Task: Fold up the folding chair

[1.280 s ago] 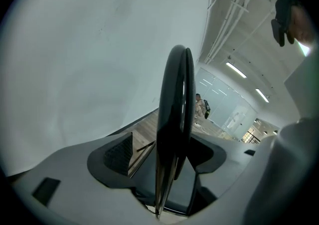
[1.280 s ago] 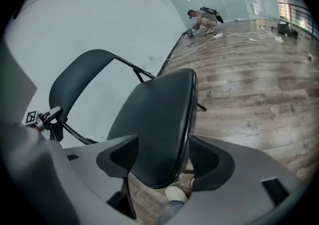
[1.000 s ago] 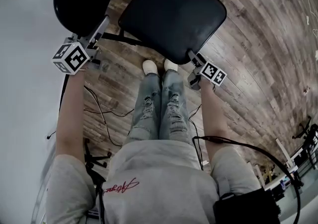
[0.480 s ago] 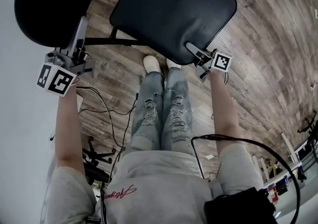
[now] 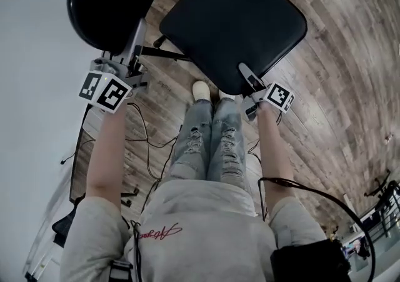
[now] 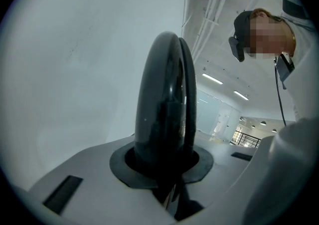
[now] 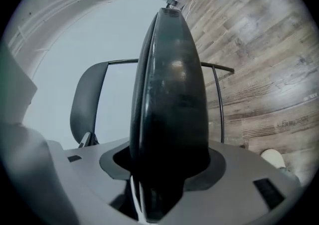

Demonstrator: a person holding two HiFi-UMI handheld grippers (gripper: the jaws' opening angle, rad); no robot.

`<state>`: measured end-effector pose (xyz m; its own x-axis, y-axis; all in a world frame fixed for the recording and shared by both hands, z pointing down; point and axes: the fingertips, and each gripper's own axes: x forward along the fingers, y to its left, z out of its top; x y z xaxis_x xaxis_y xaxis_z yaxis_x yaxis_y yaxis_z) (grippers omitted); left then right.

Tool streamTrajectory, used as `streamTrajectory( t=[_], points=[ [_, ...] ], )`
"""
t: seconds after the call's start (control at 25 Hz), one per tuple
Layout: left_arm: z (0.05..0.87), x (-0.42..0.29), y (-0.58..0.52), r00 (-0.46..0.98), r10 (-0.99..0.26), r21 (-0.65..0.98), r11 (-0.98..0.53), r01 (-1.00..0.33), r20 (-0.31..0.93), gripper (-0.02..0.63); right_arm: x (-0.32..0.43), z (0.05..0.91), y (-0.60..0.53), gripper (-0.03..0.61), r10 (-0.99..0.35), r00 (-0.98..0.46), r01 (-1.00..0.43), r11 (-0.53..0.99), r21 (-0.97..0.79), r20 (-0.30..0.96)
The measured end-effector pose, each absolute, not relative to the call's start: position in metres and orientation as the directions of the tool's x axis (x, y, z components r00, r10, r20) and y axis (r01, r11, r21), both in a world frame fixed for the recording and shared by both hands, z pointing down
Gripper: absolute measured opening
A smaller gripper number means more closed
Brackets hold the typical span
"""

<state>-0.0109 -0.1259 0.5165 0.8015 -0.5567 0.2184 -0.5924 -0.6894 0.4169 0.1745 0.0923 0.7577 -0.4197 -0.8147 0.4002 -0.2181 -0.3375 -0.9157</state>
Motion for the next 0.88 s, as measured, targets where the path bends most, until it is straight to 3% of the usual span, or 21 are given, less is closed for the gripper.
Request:
streamTrajectory(
  t=[0.36, 0.6, 0.88],
  points=[
    [0.475, -0.024, -0.144, 0.783, -0.599, 0.307, -0.723, -0.618, 0.165, 0.092, 0.136, 0.656, 0.004, 0.169, -0.782, -0.367, -0.259, -0.435, -0.862, 0.505],
    [0.454, -0.038, -0.175, 0.772, -0.614, 0.256, -0.729, -0.635, 0.166, 0.094, 0.099, 0.611, -0.069, 0.167, -0.662, -0.283, -0.353, -0.601, -0.717, 0.694],
    [0.446, -0.068, -0.230, 0.793, -0.586, 0.278, -0.744, -0.608, 0.166, 0.092, 0.056, 0.583, -0.151, 0.160, -0.596, -0.212, -0.392, -0.674, -0.627, 0.774]
  ],
)
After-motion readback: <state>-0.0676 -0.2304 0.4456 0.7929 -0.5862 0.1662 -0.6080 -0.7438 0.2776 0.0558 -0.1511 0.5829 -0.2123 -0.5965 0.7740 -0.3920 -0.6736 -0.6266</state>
